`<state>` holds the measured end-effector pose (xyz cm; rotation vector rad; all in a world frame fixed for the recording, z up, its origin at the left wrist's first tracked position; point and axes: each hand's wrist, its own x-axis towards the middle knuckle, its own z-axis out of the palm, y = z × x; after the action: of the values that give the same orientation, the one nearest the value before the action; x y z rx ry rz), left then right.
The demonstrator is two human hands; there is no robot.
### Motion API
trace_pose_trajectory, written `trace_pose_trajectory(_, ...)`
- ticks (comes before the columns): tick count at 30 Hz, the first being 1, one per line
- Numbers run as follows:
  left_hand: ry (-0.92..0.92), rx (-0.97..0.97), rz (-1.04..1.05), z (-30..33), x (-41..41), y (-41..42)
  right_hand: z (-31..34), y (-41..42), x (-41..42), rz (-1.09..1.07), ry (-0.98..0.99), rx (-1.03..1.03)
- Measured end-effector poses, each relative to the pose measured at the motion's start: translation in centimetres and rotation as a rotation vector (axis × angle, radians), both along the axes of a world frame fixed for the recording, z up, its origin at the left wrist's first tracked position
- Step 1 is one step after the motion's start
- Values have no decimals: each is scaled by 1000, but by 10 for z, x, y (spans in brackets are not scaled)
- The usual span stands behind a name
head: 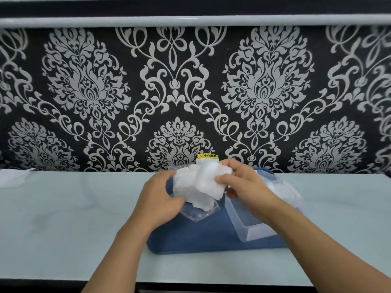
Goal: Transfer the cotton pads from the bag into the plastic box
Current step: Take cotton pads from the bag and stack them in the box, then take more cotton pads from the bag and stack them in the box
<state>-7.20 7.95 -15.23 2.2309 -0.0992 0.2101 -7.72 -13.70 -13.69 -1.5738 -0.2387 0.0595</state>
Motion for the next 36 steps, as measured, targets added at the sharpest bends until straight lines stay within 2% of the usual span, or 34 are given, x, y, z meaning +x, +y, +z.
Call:
trace_pose_trajectory(2,-63,-308,32,18,-13,-12,4,-9,-2,-44,29,46)
trace_pose_trajectory(4,59,-610,-83,30,-24,-40,5,-12,-6,-69,65,88)
trace_pose_trajectory(6,230,-709,-155,29,-32,-72,4,-6,-9,-69,57,102)
trace_pose_trajectory(9,233,-618,-163,21,-35,-113,0,-1,-15,-155,23,92)
trace_pose_trajectory(13,215,-664,-169,10,-23,-131,-1,-11,-16,-174,89,257)
trace_pose_trajectory(16,245,-687,-199,6,-20,-137,-2,-25,-17,-134,99,177)
trace_pose_trajectory(18,303,-796,-246,9,-18,-136,-2,-35,-19,-108,10,14)
trace_pose_trajectory(20,380,-895,-280,11,-14,-133,2,-51,-23,-121,-207,-284)
trace_pose_trajectory(22,415,-878,-280,10,-10,-132,3,-64,-24,-118,-421,-651)
trace_pose_trajectory(24,427,-824,-295,7,-9,-134,1,-66,-24,-121,-501,-841)
trace_pose_trajectory(29,505,-773,-401,6,-9,-140,2,-66,-19,-210,-460,-841)
trace_pose_trajectory(36,482,-753,-385,3,1,-143,-2,-80,-19,-110,-386,-795)
